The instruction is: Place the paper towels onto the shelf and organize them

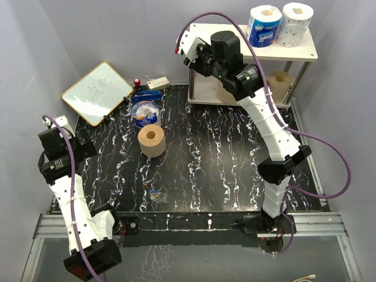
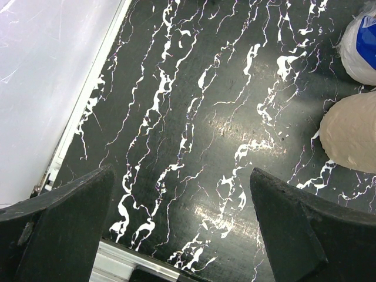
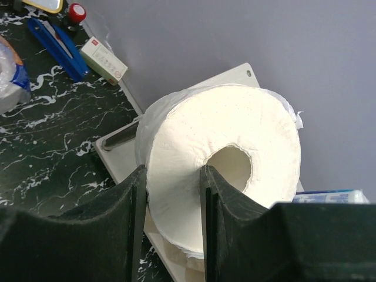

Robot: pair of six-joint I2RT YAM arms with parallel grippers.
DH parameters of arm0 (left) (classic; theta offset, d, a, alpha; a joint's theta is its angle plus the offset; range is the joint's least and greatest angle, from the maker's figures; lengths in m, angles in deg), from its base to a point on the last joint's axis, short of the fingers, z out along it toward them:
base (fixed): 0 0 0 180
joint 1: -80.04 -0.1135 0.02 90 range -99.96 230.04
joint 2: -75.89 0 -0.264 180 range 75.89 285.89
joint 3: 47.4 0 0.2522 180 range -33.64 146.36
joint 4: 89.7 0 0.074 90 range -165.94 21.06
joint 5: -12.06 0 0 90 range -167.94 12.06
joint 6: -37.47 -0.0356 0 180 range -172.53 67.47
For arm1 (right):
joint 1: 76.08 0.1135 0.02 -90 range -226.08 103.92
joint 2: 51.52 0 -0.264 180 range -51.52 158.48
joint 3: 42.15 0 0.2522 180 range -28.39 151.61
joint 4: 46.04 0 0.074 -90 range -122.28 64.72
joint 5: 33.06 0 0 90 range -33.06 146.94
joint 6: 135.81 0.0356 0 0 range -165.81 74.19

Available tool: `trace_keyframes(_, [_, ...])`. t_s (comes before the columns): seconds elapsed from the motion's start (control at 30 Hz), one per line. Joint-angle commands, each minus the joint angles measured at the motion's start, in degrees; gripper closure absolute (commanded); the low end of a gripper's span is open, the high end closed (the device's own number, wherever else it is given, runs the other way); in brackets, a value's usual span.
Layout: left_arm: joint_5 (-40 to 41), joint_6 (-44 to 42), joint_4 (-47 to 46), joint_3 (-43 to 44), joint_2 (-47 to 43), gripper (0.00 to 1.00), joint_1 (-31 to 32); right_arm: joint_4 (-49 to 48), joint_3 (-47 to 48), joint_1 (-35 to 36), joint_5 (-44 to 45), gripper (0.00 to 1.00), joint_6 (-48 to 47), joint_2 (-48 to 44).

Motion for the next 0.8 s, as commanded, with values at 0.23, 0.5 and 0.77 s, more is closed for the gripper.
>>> trace_keyframes(0.23, [-0.93,-0.55,0.05,-0.15,-0.38,0.02,-0.41,-16.51,8.29,-10.78,1.2,1.0,2.87,1.99])
trace_keyframes(0.5, [-0.93,-0.55,-0.01,-0.14,-0.13,0.02,-0.48,-22.12,8.25,-11.75,2.47,1.0,2.3,3.8])
trace_keyframes(0.77, [-0.93,-0.57,-0.01,-0.15,-0.08,0.02,-0.46,-24.4,7.72,-15.97,1.44,1.0,3.9,6.31])
